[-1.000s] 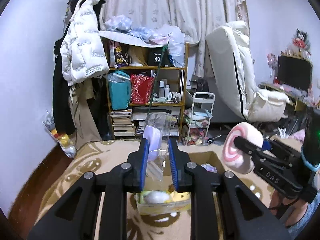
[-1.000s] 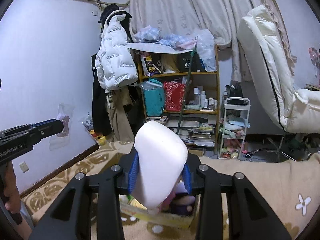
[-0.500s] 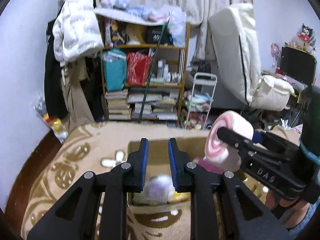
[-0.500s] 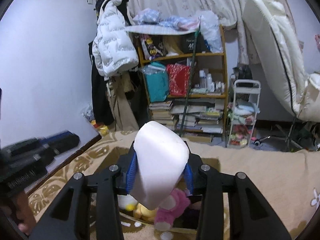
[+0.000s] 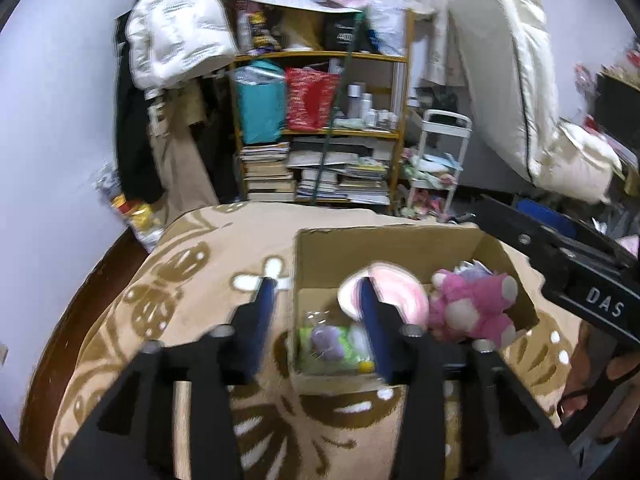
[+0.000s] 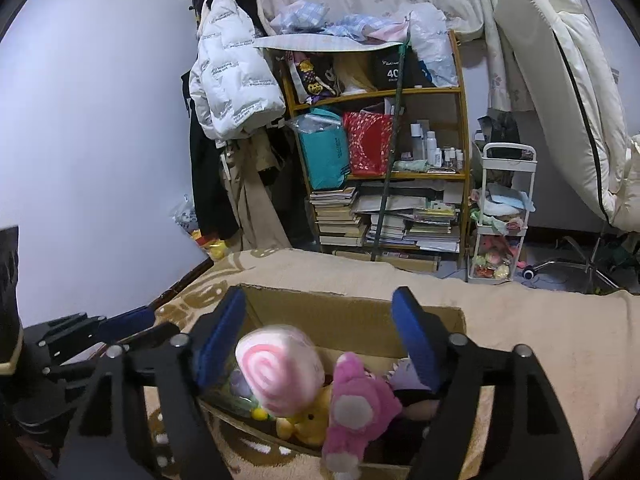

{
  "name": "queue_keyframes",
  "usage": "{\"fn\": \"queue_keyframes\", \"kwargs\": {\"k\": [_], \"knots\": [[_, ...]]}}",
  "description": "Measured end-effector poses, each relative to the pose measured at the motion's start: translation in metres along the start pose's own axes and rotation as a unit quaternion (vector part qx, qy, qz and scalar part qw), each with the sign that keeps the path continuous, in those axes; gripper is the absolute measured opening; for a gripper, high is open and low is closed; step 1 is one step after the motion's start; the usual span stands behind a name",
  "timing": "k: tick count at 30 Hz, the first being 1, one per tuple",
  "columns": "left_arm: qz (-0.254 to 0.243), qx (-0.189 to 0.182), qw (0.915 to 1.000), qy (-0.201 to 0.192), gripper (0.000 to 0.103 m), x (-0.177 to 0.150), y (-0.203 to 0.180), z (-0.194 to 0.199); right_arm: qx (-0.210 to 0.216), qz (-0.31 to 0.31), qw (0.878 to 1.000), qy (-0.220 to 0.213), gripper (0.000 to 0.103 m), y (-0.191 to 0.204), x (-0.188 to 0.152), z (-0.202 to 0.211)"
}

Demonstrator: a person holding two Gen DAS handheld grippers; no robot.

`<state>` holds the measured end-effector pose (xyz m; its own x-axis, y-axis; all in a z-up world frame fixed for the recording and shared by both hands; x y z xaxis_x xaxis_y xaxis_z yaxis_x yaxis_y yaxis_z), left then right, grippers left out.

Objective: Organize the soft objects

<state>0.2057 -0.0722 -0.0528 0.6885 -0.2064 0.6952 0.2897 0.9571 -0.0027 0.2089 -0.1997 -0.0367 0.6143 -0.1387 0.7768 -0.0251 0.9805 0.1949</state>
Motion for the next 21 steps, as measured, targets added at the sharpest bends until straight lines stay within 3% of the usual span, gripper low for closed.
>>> {"fn": "queue_keyframes", "kwargs": {"k": [1,4,8,12,21], "knots": [[0.01,0.003,0.9999,-0.009,0.063,0.0,0.004,0.006,-0.008,0.0,1.0,0.001,0.086,-0.001,-0.001,0.002],[0.013,0.02,0.9993,-0.027,0.071,0.0,0.01,0.024,-0.019,0.004,1.0,-0.006,0.094,-0.004,-0.007,0.017],[-0.005,0.06,0.9964,-0.06,0.1,0.003,0.014,0.052,-0.02,0.009,1.0,-0.004,0.102,-0.007,-0.017,0.034],[-0.023,0.072,0.9941,-0.079,0.102,0.001,0.013,0.081,-0.023,0.027,0.999,-0.005,0.102,-0.009,-0.024,0.059],[-0.012,0.086,0.9919,-0.093,0.102,-0.022,0.022,0.124,-0.047,0.05,0.997,-0.024,0.102,-0.016,-0.027,0.121]]}}
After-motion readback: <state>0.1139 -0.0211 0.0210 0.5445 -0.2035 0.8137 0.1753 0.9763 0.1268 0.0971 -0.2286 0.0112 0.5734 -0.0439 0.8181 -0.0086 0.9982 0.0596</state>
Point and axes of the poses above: each gripper's, at about its wrist camera, not at the fingertips, and z roughly against the way its jaws point, y to its left, x to its top, the point moved 9 cm from there along -z, roughly the way its jaws point, and after that the axes turned 8 degrees about y, right-handed, at the moved point
